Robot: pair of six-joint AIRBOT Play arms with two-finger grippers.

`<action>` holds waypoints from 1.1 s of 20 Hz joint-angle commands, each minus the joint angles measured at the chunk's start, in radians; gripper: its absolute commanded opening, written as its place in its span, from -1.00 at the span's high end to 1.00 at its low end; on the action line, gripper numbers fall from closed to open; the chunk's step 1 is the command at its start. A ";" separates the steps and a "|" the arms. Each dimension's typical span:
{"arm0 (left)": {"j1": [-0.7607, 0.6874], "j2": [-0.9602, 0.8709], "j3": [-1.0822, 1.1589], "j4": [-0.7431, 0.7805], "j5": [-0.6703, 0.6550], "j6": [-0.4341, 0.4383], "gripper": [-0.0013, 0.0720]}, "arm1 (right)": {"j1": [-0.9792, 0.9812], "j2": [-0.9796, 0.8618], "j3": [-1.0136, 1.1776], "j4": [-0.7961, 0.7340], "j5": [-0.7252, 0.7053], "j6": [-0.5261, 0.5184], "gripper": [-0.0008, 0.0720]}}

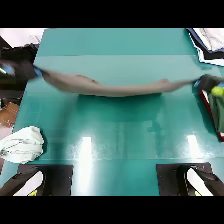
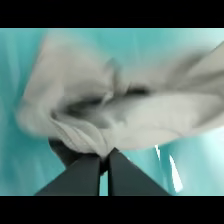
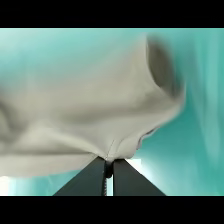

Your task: Fold the shirts.

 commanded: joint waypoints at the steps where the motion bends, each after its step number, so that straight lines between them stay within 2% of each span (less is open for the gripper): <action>1: 0.000 0.026 0.438 -0.039 -0.032 -0.004 0.89 | 0.001 0.048 0.318 0.083 -0.020 0.001 0.93; 4: 0.000 0.026 0.766 -0.035 -0.010 -0.047 0.89 | 0.001 0.065 0.552 0.082 -0.008 0.001 0.92; 6: 0.000 0.044 0.879 -0.037 0.019 -0.087 0.89 | 0.001 0.082 0.675 0.081 0.011 0.001 0.93; 9: 0.000 0.122 0.882 -0.037 0.050 -0.132 0.89 | 0.001 0.113 0.792 0.022 0.070 0.039 0.93; 12: 0.000 0.164 0.892 -0.048 0.059 -0.157 0.89 | 0.001 0.109 0.908 -0.154 0.160 0.120 0.93; 14: 0.000 0.172 0.897 -0.061 0.056 -0.157 0.89 | 0.001 0.072 0.998 -0.277 0.270 0.169 0.93; 16: 0.000 0.170 0.861 -0.009 0.029 -0.158 0.89 | 0.001 0.004 1.067 -0.339 0.419 0.213 0.93; 18: 0.000 0.170 0.749 0.037 -0.012 -0.158 0.89 | 0.001 -0.082 1.059 -0.330 0.560 0.241 0.93; 22: 0.000 0.110 0.394 0.049 -0.174 -0.156 0.89 | 0.008 -0.252 0.838 -0.333 0.707 0.256 0.93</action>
